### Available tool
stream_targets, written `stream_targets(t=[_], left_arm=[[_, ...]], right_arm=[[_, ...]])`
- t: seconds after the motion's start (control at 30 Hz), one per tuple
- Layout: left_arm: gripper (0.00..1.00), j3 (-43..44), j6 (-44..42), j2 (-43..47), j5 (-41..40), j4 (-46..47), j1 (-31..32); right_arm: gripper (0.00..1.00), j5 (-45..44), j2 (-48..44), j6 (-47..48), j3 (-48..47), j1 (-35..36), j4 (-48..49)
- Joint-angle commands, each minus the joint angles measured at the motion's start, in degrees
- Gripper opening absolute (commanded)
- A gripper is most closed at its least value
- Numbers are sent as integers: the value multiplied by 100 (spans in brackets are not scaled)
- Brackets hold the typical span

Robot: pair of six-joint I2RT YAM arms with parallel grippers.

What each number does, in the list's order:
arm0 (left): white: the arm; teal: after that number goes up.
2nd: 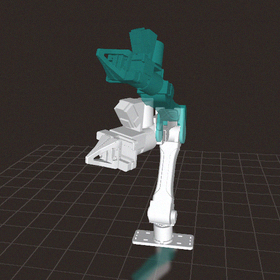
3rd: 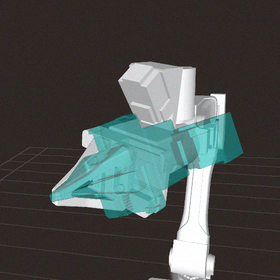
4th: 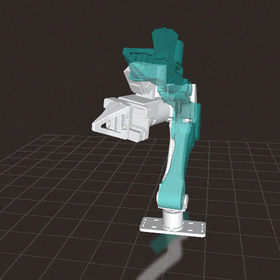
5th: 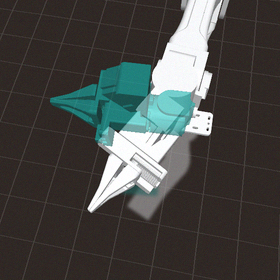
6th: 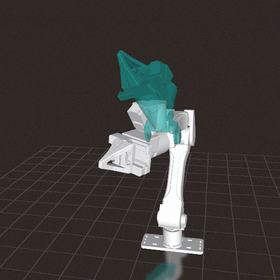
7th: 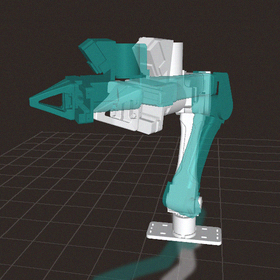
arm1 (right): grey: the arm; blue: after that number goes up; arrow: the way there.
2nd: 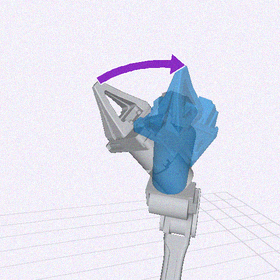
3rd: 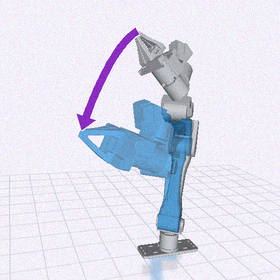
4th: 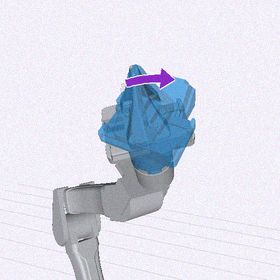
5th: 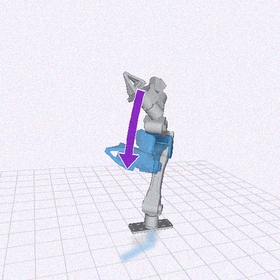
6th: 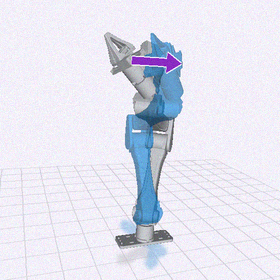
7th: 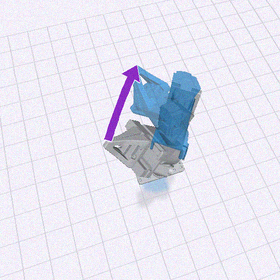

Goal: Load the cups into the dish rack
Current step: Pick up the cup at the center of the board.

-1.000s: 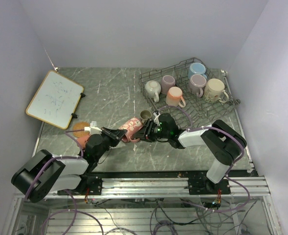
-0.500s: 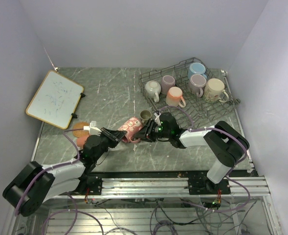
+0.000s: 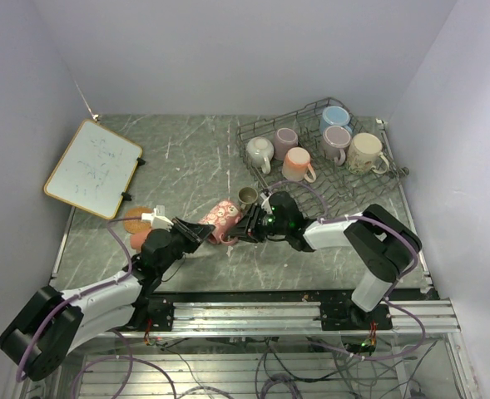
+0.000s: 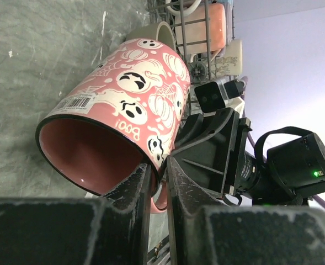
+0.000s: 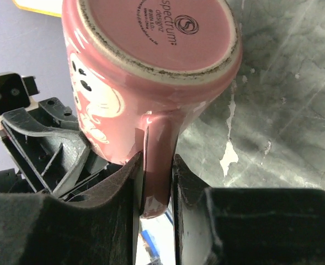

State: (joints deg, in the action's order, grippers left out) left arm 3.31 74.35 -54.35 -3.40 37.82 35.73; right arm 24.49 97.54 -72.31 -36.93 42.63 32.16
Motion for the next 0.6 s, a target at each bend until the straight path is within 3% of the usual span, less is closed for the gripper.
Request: stream_targets(t=[0.0, 0.2, 0.3, 0.57], left_arm=[[23, 101, -329, 137, 387, -387, 38], [36, 141, -418, 998, 147, -1419, 40], [37, 155, -434, 1298, 104, -1716, 40], [47, 256, -457, 1381, 187, -1979, 40]], right_arm=[[0, 313, 91, 14, -403, 181, 693], [0, -45, -9, 735, -566, 193, 74], [0, -80, -15, 1120, -770, 184, -237], [0, 158, 0, 1062, -754, 147, 65]])
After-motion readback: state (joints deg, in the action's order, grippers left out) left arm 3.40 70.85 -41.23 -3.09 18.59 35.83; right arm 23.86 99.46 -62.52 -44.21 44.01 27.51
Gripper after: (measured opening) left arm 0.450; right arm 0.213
